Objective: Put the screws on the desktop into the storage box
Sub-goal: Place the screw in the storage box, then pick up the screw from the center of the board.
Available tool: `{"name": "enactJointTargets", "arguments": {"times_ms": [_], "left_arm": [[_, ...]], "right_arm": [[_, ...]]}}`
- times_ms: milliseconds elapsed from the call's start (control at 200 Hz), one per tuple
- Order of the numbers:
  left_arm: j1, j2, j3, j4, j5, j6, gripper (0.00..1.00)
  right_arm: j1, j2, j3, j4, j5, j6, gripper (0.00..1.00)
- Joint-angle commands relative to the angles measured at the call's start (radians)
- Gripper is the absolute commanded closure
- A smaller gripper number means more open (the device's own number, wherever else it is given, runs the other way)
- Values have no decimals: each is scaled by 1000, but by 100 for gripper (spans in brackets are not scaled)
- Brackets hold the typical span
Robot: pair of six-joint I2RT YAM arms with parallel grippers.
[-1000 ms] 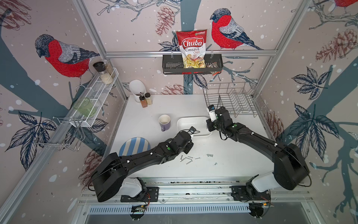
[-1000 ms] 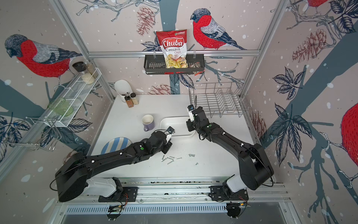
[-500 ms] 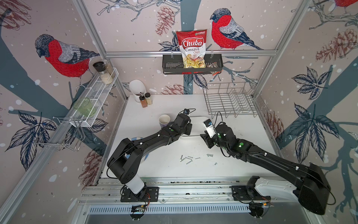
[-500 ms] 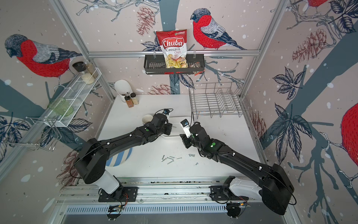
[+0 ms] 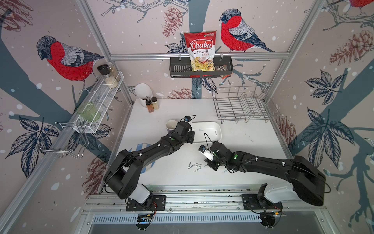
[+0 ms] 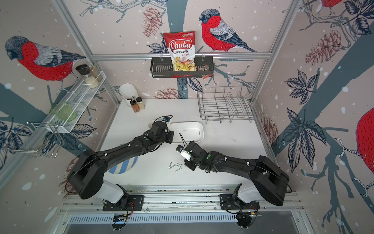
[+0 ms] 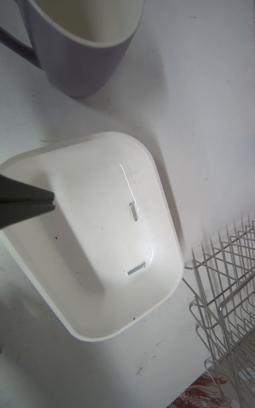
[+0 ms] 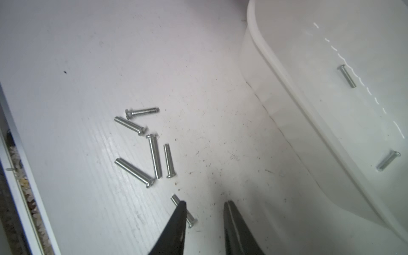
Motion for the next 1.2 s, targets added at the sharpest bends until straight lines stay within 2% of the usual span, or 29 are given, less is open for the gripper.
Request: {"name": "enactJointTargets", "arguments": {"times_ms": [0,150,390,885,1135,1195], "left_arm": [[3,-66,-68,86,27,-42,100],[3,-150,-180,144,29,-62,93],[3,-255,-265,198,38,-78,86],[3,-278,-289,213,48,-68,85],[3,-282,-292,214,52,-69,85],[3,-283,-293,214,53,-69,85]], "right_arm": [[31,32,20,-33,4,-69,57],[48,15,-10,-21,-27,-91,45],[38,51,7,-37,4,-96,46],[13,143,40,-58,6,-100,53],[4,167,49,-84,1,-93,66],[2,168,50,-92,-3,-89,72]]}}
